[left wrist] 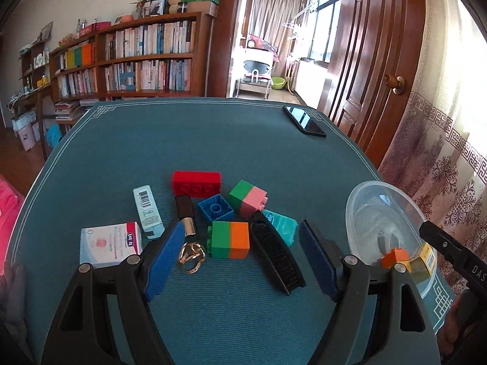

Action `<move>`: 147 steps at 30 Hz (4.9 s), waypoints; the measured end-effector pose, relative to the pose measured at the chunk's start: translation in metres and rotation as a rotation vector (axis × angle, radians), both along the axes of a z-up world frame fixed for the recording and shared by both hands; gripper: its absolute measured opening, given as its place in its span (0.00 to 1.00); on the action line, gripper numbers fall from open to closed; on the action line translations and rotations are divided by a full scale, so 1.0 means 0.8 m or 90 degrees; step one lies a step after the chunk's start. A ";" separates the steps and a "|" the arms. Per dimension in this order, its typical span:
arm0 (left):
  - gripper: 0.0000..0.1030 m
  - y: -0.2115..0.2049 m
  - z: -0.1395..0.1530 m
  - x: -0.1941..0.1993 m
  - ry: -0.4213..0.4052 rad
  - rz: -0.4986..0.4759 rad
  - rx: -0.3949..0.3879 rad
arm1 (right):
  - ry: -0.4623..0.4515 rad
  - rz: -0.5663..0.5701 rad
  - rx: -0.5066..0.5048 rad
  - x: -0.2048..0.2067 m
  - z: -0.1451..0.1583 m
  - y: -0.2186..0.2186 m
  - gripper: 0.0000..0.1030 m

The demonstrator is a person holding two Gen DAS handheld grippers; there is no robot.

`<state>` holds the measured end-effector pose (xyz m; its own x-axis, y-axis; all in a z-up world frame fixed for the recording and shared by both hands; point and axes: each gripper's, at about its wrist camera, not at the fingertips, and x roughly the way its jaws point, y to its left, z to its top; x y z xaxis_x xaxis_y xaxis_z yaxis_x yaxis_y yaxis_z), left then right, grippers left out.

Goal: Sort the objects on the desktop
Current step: 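Withdraw both open tools from the bowl back toward the table objects, then grasp the white baby-wash box with the left tool while the right grasps the black comb, then lift the white box with the left tool while the right lifts the comb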

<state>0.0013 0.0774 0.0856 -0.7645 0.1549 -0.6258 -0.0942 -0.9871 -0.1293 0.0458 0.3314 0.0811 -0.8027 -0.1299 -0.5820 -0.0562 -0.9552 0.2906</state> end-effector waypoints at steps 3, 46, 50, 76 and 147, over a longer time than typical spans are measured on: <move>0.78 -0.027 -0.006 -0.002 -0.009 0.030 -0.006 | -0.007 0.025 0.001 -0.008 -0.005 -0.022 0.79; 0.82 -0.157 -0.076 -0.046 -0.093 0.119 0.029 | -0.095 0.213 0.062 -0.060 -0.061 -0.184 0.79; 0.82 -0.162 -0.078 -0.047 -0.102 0.110 0.057 | -0.105 0.219 0.071 -0.066 -0.069 -0.189 0.79; 0.84 -0.121 -0.093 -0.058 -0.114 0.109 -0.085 | -0.114 0.220 0.154 -0.078 -0.086 -0.205 0.79; 0.78 -0.070 -0.074 -0.035 -0.093 0.043 -0.066 | -0.135 0.252 0.082 -0.055 -0.088 -0.185 0.45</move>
<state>-0.0268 0.0212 0.0264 -0.6703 0.0349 -0.7413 -0.0146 -0.9993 -0.0338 0.0017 0.1835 0.0110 -0.5671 -0.3185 -0.7595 0.2748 -0.9425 0.1901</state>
